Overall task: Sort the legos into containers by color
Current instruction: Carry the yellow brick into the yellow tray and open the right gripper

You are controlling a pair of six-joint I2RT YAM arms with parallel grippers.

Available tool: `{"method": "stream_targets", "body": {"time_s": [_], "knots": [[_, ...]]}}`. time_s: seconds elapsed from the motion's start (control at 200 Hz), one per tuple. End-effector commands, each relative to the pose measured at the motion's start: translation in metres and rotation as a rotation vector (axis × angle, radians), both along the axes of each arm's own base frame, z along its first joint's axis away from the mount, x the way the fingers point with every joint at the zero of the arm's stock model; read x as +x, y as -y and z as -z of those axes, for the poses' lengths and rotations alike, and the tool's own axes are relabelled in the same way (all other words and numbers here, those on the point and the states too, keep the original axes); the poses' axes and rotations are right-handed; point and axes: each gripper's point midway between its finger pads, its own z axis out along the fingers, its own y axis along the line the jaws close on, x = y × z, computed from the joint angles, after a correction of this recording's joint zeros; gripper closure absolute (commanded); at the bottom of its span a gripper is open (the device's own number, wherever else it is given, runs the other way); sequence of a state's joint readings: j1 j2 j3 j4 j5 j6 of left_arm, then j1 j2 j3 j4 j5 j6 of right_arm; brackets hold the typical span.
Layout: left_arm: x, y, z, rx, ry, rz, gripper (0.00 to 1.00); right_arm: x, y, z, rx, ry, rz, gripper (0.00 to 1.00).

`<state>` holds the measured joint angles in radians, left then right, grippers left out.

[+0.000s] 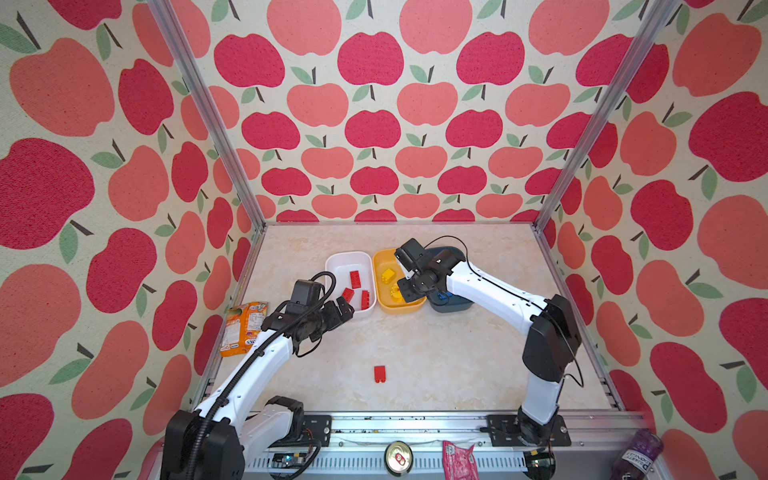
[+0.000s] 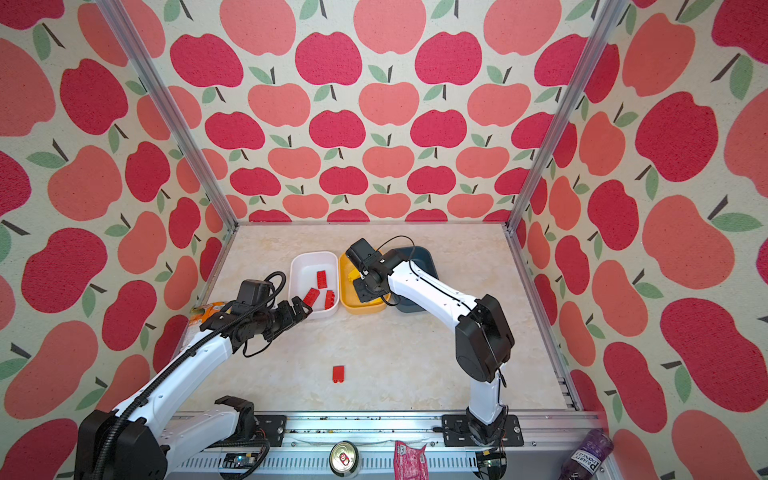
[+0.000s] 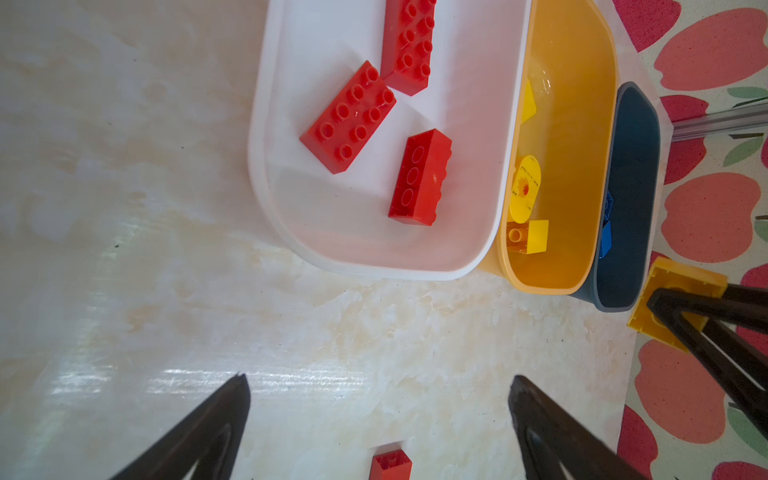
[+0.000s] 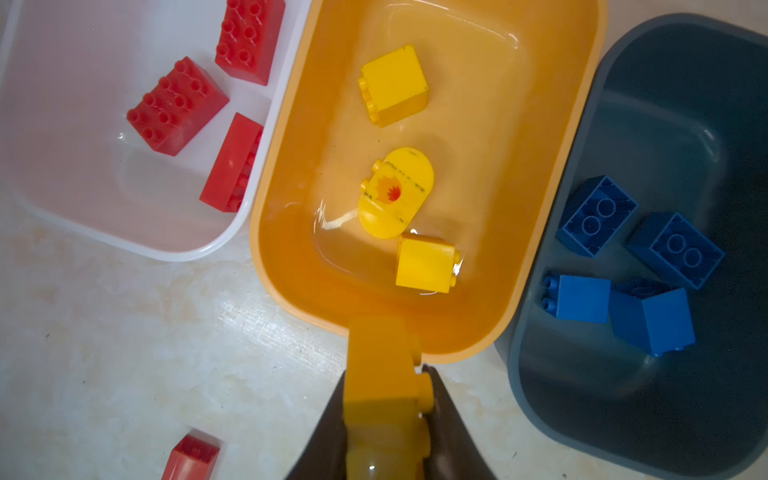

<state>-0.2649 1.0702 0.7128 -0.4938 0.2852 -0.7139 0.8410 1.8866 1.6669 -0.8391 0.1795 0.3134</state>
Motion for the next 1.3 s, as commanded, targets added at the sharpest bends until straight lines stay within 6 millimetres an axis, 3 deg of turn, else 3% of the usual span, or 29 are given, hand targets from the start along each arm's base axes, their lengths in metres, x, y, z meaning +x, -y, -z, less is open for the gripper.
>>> {"method": "stream_targets", "body": {"time_s": [0.0,0.265,0.475,0.68,0.805,0.961,1.296], "knots": [[0.012,0.002,-0.014,-0.004,0.046,-0.008,0.01,0.023,0.000,0.008,-0.018,-0.004,-0.023,0.80],[0.010,0.006,-0.014,-0.007,0.038,-0.006,0.01,0.082,-0.006,0.027,-0.011,-0.017,-0.002,0.81],[0.006,0.008,-0.012,0.005,0.025,-0.003,0.01,0.106,-0.007,0.058,-0.067,-0.052,0.005,0.81],[0.003,0.011,-0.011,0.012,0.018,0.004,0.00,0.111,-0.005,0.079,-0.102,-0.084,0.019,0.80],[0.002,0.012,-0.011,0.014,0.015,0.009,0.00,0.110,-0.004,0.079,-0.105,-0.089,0.022,0.67],[0.002,0.015,-0.013,0.015,0.020,0.023,0.00,0.109,-0.003,0.071,-0.098,-0.082,0.027,0.57],[-0.004,0.023,-0.007,0.044,-0.013,0.066,0.00,0.092,0.003,0.037,-0.059,-0.051,0.057,0.56]]}}
